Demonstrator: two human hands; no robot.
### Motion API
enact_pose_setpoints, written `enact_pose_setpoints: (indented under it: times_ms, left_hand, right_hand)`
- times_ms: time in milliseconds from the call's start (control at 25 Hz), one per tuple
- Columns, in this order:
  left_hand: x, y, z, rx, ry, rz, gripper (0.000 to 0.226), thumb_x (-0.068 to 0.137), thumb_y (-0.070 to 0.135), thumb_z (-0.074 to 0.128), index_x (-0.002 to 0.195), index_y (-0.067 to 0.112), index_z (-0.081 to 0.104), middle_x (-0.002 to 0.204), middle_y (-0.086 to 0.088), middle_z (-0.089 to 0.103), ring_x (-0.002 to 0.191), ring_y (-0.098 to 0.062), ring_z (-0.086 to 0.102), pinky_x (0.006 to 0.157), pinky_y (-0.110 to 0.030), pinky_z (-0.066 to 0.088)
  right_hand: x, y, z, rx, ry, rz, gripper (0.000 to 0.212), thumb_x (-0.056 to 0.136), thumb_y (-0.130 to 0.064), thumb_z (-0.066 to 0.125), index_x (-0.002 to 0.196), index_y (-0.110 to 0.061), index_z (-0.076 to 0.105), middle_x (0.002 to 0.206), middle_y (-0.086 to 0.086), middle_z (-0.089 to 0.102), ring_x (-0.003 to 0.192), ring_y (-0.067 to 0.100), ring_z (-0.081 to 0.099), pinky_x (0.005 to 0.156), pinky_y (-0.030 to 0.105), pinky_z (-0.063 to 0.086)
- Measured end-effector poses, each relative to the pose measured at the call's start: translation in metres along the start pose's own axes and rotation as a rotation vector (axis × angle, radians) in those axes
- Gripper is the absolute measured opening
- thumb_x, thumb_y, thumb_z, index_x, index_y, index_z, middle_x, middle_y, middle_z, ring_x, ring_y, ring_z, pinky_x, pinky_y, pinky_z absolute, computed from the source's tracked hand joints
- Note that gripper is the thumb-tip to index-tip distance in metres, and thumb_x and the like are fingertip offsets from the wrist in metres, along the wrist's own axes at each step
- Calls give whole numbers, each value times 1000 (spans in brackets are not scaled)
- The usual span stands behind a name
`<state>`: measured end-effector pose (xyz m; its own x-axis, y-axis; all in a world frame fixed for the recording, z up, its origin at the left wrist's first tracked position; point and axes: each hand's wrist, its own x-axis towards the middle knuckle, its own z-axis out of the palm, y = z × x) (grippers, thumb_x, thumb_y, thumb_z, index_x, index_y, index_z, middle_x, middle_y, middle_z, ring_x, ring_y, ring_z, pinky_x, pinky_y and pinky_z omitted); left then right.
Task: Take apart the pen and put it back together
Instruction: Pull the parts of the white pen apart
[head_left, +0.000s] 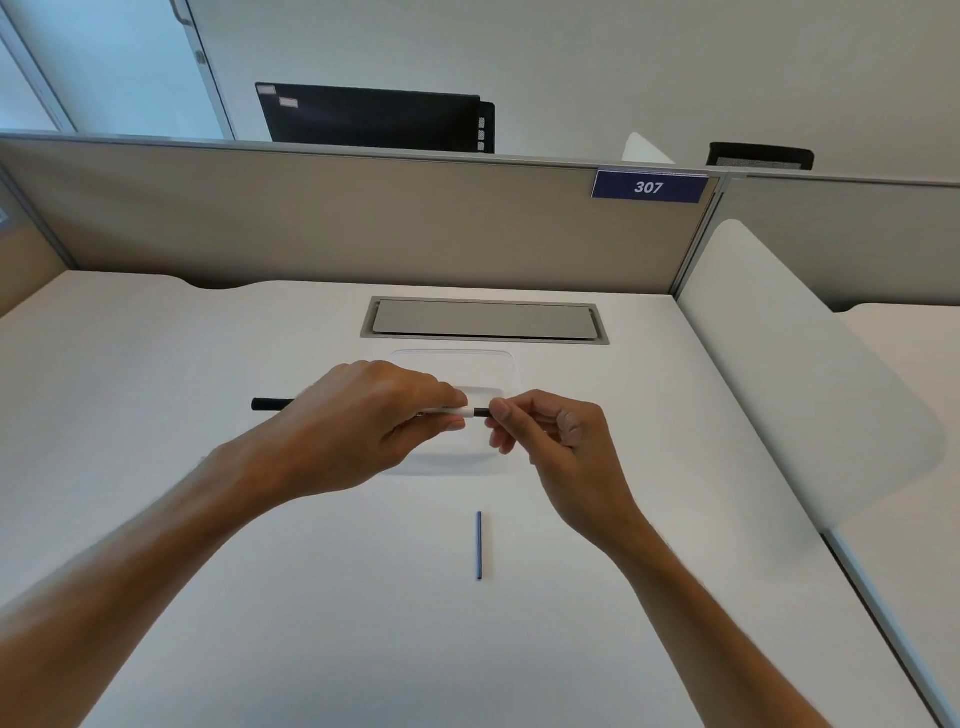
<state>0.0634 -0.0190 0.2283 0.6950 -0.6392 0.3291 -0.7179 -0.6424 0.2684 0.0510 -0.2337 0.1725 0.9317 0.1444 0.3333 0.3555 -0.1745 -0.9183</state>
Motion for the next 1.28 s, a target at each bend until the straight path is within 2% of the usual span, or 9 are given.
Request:
enact_pose_setpoints:
  times_ms: [160,280,400,520,600,760,1000,1160,1280]
  left_hand:
    - [0,0,-1,31,12,22,30,97,40,47,109,22,67,81,9,69,67,-17,58,54,-36,49]
    - [0,1,-1,51,30,40,30,96,39,46,108,21,67,80,8,70,66,-20,60,52,-38,49]
    - [0,2,0,68,39,55,26,96,36,48,108,21,67,78,7,68,62,-22,57,50,-40,49]
    - [0,2,0,77,41,69,26,96,35,49,108,21,67,78,7,68,61,-22,57,48,-40,49]
    - [0,2,0,74,40,75,27,96,35,49,109,21,67,78,7,68,61,-22,58,48,-40,49]
    - [1,1,1,45,41,65,27,95,36,49,109,21,67,79,7,68,63,-22,58,49,-41,49]
    - [2,1,2,97,51,80,28,97,36,47,109,20,67,78,5,68,60,-25,58,47,-40,49]
    - [1,1,3,107,53,81,30,97,38,45,109,20,67,78,5,68,59,-24,57,46,-39,49]
    - [2,1,3,95,55,83,27,97,36,48,109,21,67,78,6,67,59,-23,56,46,-38,48]
  right_hand:
    - [-1,-1,-2,-23,-5,9,16,92,-30,67,93,-16,74,78,-8,74,74,10,70,65,24,54]
    - [0,-1,-1,-23,15,24,17,92,-36,67,93,-20,73,80,-10,74,77,9,69,62,16,49]
    - [0,0,0,-8,45,30,34,94,-46,56,86,-17,71,76,-4,73,71,7,66,62,12,44]
    - [-1,2,1,3,28,35,37,97,-36,57,77,-11,72,67,-1,71,63,4,63,60,10,42]
    - [-3,4,0,24,9,36,33,97,-32,59,77,-9,73,65,-2,71,62,3,63,60,9,41]
    - [-4,2,-3,39,4,46,22,94,-33,61,84,-17,73,73,-3,74,69,5,67,59,17,43]
    - [-3,2,-4,5,-1,65,9,92,-29,68,91,-22,73,80,-7,75,75,6,69,60,20,47]
    - [-2,0,-3,28,34,84,29,87,-46,63,84,-19,73,75,-3,74,70,5,67,61,12,44]
    - [-1,0,-2,31,31,70,31,93,-38,61,78,-13,72,68,0,72,62,3,62,60,11,41]
